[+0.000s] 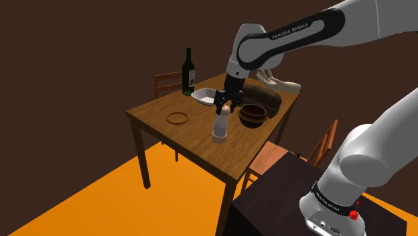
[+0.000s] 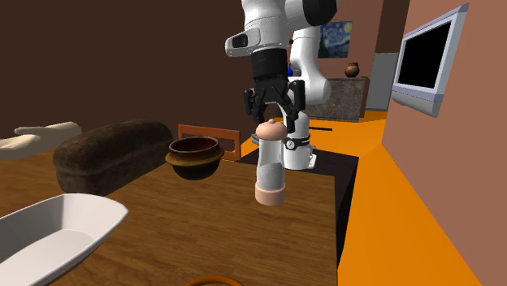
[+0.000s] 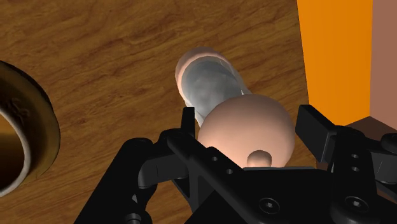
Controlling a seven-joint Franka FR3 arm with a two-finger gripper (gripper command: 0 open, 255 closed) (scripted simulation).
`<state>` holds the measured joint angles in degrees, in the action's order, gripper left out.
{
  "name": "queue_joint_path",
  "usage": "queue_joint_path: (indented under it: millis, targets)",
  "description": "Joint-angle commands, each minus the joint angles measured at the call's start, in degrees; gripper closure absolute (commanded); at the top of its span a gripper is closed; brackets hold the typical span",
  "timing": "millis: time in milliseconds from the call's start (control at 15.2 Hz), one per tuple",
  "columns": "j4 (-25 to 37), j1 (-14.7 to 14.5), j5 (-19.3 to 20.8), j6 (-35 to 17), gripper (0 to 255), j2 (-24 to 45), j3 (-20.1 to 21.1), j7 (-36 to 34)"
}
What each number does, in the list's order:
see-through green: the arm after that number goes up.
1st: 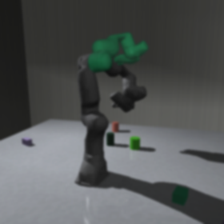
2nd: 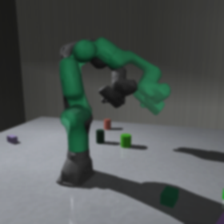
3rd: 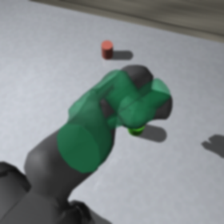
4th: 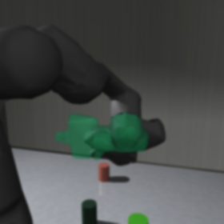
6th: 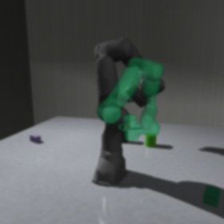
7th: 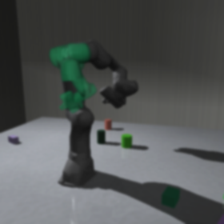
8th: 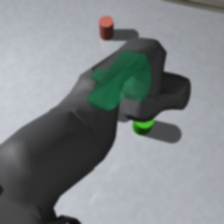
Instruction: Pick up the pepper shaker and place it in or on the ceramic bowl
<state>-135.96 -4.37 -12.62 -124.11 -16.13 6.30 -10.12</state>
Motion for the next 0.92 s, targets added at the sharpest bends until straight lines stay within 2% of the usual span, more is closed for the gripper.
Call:
queue_joint_path:
  millis: [0, 858]
  targets:
    - [0.95, 0.04, 0.15, 1.39, 255, -0.45, -0.03, -0.27]
    - [8.76, 0.34, 1.08, 11.58, 255, -2.92, -0.46, -1.82]
